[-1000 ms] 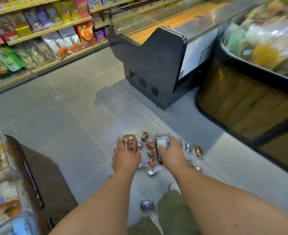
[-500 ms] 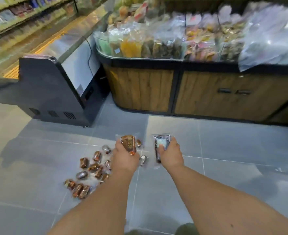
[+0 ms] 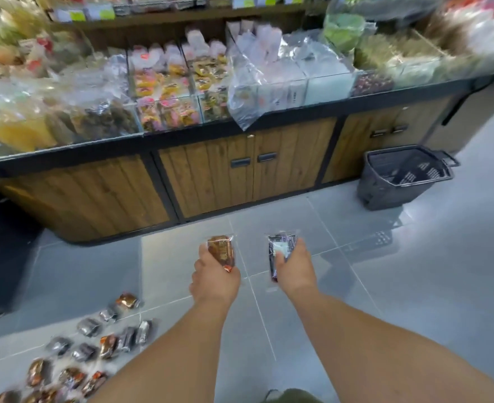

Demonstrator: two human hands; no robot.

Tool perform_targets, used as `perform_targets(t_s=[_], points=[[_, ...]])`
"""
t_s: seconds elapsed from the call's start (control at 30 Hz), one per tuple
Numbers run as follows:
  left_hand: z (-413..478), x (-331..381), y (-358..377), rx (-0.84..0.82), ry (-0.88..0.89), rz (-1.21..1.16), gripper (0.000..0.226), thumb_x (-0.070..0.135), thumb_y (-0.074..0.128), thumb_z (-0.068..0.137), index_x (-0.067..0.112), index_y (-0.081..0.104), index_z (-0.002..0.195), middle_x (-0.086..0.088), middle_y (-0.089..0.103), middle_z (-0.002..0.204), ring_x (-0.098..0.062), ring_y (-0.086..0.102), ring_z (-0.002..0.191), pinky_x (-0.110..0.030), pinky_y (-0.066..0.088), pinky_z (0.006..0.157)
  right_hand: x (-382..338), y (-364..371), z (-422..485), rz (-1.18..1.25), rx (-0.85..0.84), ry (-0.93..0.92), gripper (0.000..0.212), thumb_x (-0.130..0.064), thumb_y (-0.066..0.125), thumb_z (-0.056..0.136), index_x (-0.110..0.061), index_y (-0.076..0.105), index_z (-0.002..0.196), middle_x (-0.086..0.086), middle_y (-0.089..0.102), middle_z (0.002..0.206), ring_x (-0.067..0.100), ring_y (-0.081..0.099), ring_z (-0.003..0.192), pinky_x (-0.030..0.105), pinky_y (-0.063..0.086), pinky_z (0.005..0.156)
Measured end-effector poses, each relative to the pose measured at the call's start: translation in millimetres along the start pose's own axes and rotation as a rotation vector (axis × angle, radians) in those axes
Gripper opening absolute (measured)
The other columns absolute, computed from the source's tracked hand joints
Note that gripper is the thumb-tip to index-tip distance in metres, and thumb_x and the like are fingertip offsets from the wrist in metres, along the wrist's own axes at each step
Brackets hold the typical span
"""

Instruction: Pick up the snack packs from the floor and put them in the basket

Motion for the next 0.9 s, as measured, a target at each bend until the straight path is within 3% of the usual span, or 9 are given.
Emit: perform_targets(t_s=[0.13, 0.3, 0.4, 0.6, 0.9], points=[[14.3, 67.1, 41.5, -0.063, 0.097, 0.012, 0.082, 0.029, 0.065, 0.081, 0.019, 0.015, 0.146, -0.012, 0.048, 0.128, -0.033, 0.052, 0.114, -0.045, 0.042, 0.098, 20.6, -46.6, 46.9, 0.029, 0.078, 0.067, 0.064, -0.033, 0.046, 0.097, -0.013, 0.017, 0.151, 0.012, 0.038, 0.144, 0.032, 0.039, 0.131, 0.044, 0.035, 0.105], [49.9, 144.2, 90.7, -0.136, 0.196, 0.054, 0.078, 0.031, 0.064, 0.082, 0.019, 0.018, 0.144, -0.011, 0.048, 0.128, -0.032, 0.052, 0.113, -0.044, 0.042, 0.098, 31.9, -83.5, 110.9, 0.052, 0.150, 0.135, 0.061, -0.033, 0.046, 0.097, -0.014, 0.021, 0.149, 0.014, 0.040, 0.141, 0.033, 0.042, 0.128, 0.044, 0.034, 0.107], [83.0, 192.7, 120.9, -0.185, 0.246, 0.076, 0.081, 0.032, 0.064, 0.083, 0.019, 0.015, 0.146, -0.011, 0.046, 0.132, -0.032, 0.049, 0.116, -0.042, 0.040, 0.099, 32.6, -106.2, 157.8, 0.070, 0.210, 0.183, 0.059, -0.034, 0.047, 0.096, -0.015, 0.026, 0.147, 0.013, 0.042, 0.140, 0.032, 0.043, 0.127, 0.044, 0.036, 0.105], [146.4, 294.7, 173.1, -0.258, 0.363, 0.140, 0.085, 0.034, 0.064, 0.084, 0.017, 0.011, 0.148, -0.012, 0.042, 0.137, -0.032, 0.047, 0.121, -0.046, 0.039, 0.103, 24.5, -159.1, 248.8, 0.148, 0.312, 0.301, 0.064, -0.037, 0.045, 0.097, -0.019, 0.016, 0.151, 0.009, 0.036, 0.146, 0.030, 0.038, 0.132, 0.046, 0.035, 0.106], [177.7, 423.3, 277.4, -0.377, 0.472, 0.215, 0.089, 0.032, 0.068, 0.083, 0.020, 0.008, 0.148, -0.012, 0.039, 0.139, -0.032, 0.046, 0.122, -0.048, 0.040, 0.103, 60.6, -247.7, 357.7, 0.197, 0.416, 0.414, 0.066, -0.038, 0.045, 0.097, -0.018, 0.013, 0.152, 0.010, 0.032, 0.149, 0.031, 0.036, 0.134, 0.044, 0.033, 0.106]])
Point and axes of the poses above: each hand's wrist, its own z-axis towards the middle knuckle, its own y-axis out of the palm, x = y × z, the point moved 2 cm from there along z, towards the middle knuckle
